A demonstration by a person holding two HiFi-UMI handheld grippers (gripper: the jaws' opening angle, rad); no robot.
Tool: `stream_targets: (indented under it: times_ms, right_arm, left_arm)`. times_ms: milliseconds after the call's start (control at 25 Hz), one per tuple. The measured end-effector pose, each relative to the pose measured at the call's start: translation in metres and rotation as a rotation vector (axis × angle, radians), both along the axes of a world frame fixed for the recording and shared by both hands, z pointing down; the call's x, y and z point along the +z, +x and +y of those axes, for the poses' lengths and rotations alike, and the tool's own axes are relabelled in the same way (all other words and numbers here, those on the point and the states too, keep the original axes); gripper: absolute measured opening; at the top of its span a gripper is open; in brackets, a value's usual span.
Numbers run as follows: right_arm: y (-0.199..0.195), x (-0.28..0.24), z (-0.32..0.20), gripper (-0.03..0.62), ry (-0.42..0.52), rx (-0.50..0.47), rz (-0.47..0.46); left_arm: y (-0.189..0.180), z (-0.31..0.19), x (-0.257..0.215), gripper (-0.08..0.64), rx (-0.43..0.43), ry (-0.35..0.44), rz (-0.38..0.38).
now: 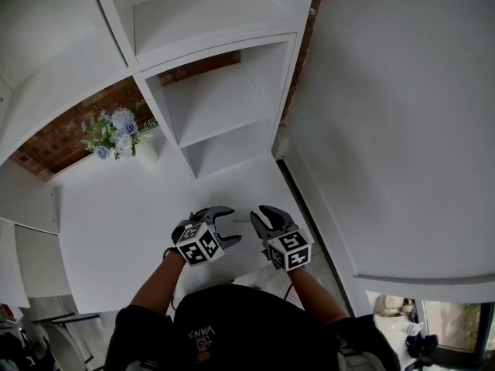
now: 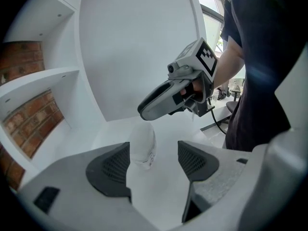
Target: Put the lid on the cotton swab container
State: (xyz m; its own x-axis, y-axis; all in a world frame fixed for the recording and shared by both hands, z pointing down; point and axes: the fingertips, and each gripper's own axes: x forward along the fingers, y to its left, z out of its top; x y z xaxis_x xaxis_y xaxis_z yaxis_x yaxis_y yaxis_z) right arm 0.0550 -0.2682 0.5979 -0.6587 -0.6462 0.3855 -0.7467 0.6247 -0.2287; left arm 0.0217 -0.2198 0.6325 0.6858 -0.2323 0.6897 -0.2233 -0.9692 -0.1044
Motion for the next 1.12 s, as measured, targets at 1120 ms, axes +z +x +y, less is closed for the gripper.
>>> stream_targets:
  times_ms: [1120]
  right_arm:
    - [-0.002,0.024,0.005,0.126,-0.044,0.003,0.038]
  left_arm:
    - [-0.041,-0.048,-0.016,0.150,-0.644,-0.090,0.383]
